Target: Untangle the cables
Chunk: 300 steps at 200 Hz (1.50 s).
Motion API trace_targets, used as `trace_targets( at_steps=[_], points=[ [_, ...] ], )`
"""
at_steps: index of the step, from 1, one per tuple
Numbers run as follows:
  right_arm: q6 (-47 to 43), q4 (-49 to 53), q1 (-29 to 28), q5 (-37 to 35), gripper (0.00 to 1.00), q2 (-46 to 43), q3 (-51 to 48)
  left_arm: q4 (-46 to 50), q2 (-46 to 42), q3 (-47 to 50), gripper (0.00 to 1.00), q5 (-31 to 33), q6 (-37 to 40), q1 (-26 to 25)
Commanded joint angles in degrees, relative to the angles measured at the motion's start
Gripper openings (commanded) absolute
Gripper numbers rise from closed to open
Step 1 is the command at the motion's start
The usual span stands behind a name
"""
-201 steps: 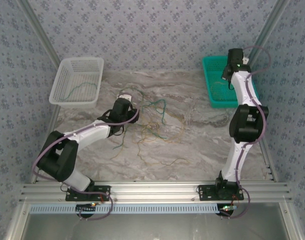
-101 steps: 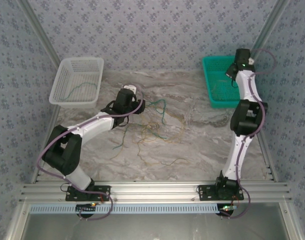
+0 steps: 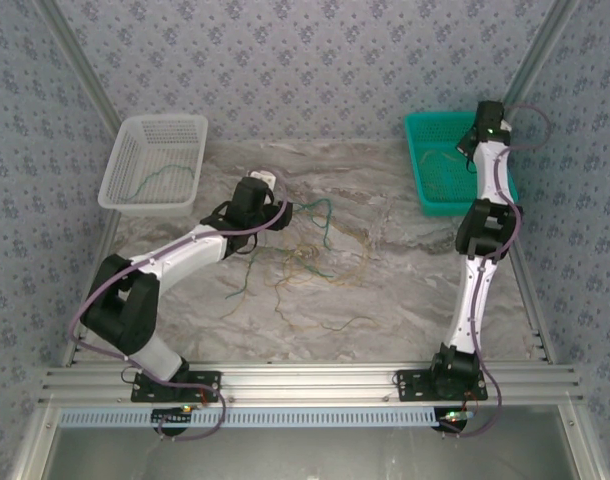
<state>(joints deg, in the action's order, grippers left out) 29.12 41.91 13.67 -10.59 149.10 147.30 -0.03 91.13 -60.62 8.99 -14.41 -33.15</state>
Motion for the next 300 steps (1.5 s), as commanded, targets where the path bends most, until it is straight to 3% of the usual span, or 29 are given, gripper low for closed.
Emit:
trace_targets(
  at_steps=[1,27,45,64,90,119,128,136,167,187,210,225,266,300],
  points=[
    [-1.6,1.4,-0.4,5.3,0.09,1.0,2.0,-0.6,-0.8,-0.7,0.71,0.2,0.0,-0.7],
    [-4.6,1.7,-1.5,9.9,0.19,-1.8,1.3,-0.7,-0.8,-1.5,0.72,0.7,0.5,-1.7],
    [-6.1,2.4,-2.5,11.7,0.52,-5.7,-0.1,-0.3,-1.6,-2.0,0.75,1.1,0.6,-1.9],
    [-7.4,1.2,-3.7,8.0,0.70,-12.6,-6.1,0.3,-3.3,-2.1,0.78,2.2,-0.1,-1.8],
    [-7.5,-0.4,-4.6,4.1,0.73,-22.0,-15.1,0.4,-7.0,-1.1,0.79,3.9,-1.6,-1.7],
    [-8.0,-0.1,-6.0,4.7,0.78,-32.2,-24.9,2.1,-9.8,0.2,0.81,3.2,-2.6,-0.1],
    [-8.9,-2.4,-7.2,3.0,0.96,-36.0,-29.9,3.2,-10.2,0.5,0.81,2.6,-2.9,0.7],
    [-9.2,-3.8,-7.8,2.6,0.99,-38.9,-33.7,4.5,-10.4,0.7,0.81,1.9,-3.1,1.5],
    [-10.9,-7.2,-9.7,9.5,0.91,-50.3,-47.2,6.1,-13.1,3.8,0.81,0.9,-2.8,2.6],
    [-10.5,-18.7,-14.4,17.2,0.82,-60.3,-62.7,5.4,-14.9,7.5,0.79,-1.8,-3.4,2.5],
    [-14.4,-26.6,-23.8,25.0,0.56,-68.4,-77.6,8.9,-15.5,9.7,0.78,-3.2,-4.3,1.4],
    [-17.0,-24.6,-29.3,24.7,0.35,-69.6,-82.7,11.7,-15.4,10.6,0.77,-3.9,-4.0,-0.6],
    [-16.7,-19.8,-34.0,29.9,0.38,-67.0,-91.3,11.7,-12.2,13.6,0.68,-6.3,-5.4,-6.6],
    [-22.1,-19.3,-40.3,25.6,0.40,-65.7,-93.1,8.1,-6.9,13.4,0.64,-7.9,-6.8,-8.6]
  ],
)
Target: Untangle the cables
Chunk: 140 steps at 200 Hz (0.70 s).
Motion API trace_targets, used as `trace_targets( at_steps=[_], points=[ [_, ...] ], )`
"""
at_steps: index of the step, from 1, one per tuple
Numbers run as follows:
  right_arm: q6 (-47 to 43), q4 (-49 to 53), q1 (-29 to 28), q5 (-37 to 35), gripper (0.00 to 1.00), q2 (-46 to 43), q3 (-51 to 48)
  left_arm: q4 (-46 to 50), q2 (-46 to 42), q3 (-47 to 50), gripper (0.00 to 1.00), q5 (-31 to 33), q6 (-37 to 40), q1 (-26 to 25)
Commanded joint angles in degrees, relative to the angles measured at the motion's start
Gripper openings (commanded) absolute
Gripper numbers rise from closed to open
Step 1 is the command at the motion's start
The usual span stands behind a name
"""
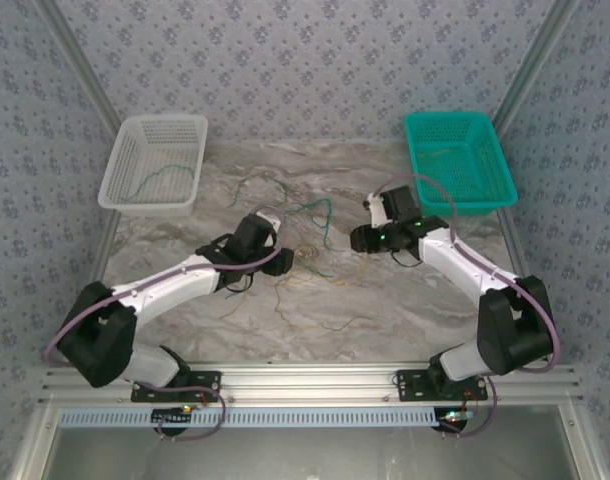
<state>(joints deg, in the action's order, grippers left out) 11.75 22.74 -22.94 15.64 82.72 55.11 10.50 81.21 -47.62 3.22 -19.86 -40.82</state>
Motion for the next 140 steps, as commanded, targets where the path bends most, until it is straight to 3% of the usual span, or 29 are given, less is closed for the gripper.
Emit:
trace_targets(
  at_steps=[1,43,67,87,140],
  points=[
    [-4.7,-0.3,-3.8,-0.7,0.40,0.7,-1.0,-2.6,3.1,0.4,0.64,-2.1,-1.3,-1.0],
    [-6.8,-16.1,-4.6,2.8,0.42,0.9,-7.6,2.4,8.3,-5.5,0.62,5.5,5.2,-1.0],
    [-9.1,-20.6,-5.7,7.9,0.42,4.0,-8.5,2.3,9.1,-6.1,0.59,4.9,5.9,0.8],
    [-14.2,-18.9,-9.8,5.5,0.44,7.4,-6.2,-1.6,6.2,-3.1,0.53,2.9,2.8,4.0],
    [-17.0,-23.9,-15.9,1.8,0.44,14.4,-3.4,-9.7,-6.4,5.6,0.54,3.4,-2.8,9.8]
  ],
)
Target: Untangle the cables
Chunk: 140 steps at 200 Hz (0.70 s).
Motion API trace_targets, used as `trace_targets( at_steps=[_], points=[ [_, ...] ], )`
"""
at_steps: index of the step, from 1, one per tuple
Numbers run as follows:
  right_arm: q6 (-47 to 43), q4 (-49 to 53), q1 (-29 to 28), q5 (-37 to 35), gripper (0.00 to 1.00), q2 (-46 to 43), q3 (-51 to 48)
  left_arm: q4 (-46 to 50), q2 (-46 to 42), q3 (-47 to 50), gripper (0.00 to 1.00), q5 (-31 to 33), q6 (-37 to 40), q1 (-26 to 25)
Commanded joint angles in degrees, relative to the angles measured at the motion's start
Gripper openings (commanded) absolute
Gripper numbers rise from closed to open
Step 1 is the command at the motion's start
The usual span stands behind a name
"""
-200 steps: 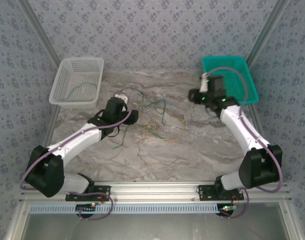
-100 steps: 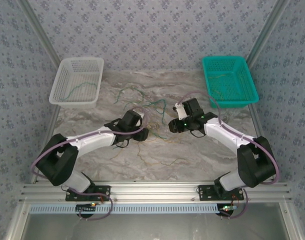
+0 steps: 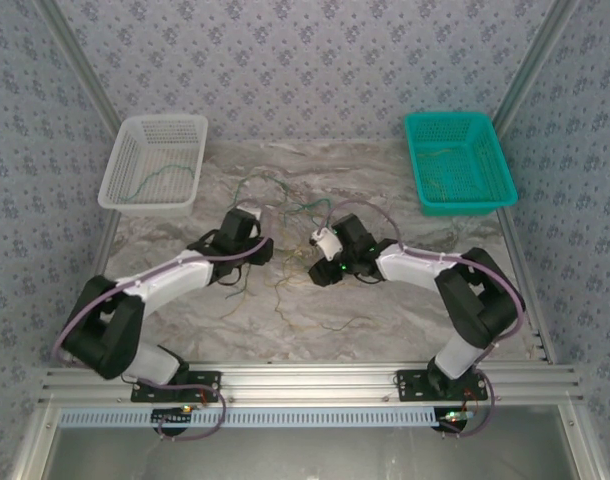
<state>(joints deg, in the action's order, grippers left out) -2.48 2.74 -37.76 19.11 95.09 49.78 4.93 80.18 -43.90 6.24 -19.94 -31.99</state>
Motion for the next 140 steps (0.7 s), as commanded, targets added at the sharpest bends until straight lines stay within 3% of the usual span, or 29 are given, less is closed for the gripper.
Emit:
trace_targets(
  at_steps=[1,61,77,97,115,140],
  points=[
    [-2.8,-3.9,-1.1,-1.8,0.44,2.2,2.0,-4.0,-5.7,2.0,0.54,0.4,-2.7,0.9],
    [-3.8,-2.9,-2.8,-5.2,0.33,9.2,7.7,-3.3,-9.7,6.0,0.56,1.2,-3.8,1.7],
    [-4.0,-2.2,-2.8,-5.7,0.24,10.4,8.9,-3.4,-9.9,6.2,0.56,1.7,-4.1,1.8],
    [-4.4,-2.2,-2.9,-5.6,0.22,10.6,8.9,-3.7,-10.2,6.1,0.57,1.8,-3.6,1.8],
    [-4.5,-1.8,-3.0,-5.3,0.12,10.5,9.2,-3.6,-10.2,5.9,0.57,1.9,-3.3,2.1],
    [-5.1,0.4,-3.7,-5.0,0.07,8.8,10.2,-3.6,-10.7,6.1,0.57,2.8,-3.7,2.6]
  ],
)
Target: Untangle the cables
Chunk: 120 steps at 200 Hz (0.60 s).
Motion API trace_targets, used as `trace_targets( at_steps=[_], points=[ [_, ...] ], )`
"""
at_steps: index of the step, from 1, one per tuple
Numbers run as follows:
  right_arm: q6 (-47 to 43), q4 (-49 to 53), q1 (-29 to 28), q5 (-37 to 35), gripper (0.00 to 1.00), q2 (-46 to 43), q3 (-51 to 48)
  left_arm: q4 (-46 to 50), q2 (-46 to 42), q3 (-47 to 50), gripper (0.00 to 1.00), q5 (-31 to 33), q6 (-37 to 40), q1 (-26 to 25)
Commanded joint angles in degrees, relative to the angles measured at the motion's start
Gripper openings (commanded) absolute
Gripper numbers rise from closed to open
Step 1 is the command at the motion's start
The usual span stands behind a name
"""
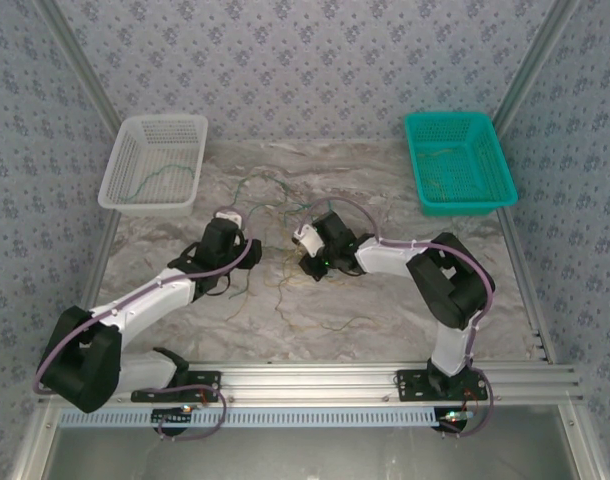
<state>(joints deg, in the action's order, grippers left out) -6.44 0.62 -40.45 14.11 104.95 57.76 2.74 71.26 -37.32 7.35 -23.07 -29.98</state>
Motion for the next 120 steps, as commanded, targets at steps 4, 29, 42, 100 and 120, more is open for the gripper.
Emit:
trace_targets(
  at_steps=[4,29,42,100,120],
  points=[
    [-1.4,2.8,-1.2,0.1,0.05,-1.5,2.2,-1.3,-2.0,-0.4,0.57,2.0,-0.7,0.6],
    [-2.1,6.0,-2.4,0.4,0.00,-5.9,2.7,-1.2,-3.9,0.5,0.57,3.7,-1.3,0.9],
    [-2.2,8.1,-2.6,0.5,0.00,-8.2,3.2,-1.2,-5.7,1.2,0.57,4.7,-1.6,1.1],
    [-0.6,12.4,-1.8,2.6,0.00,-18.1,4.4,-3.6,-12.6,2.9,0.60,2.6,-0.5,3.0],
    [1.2,12.5,-0.7,4.1,0.00,-20.9,5.1,-5.6,-14.9,2.9,0.60,0.4,0.5,3.0]
  ],
)
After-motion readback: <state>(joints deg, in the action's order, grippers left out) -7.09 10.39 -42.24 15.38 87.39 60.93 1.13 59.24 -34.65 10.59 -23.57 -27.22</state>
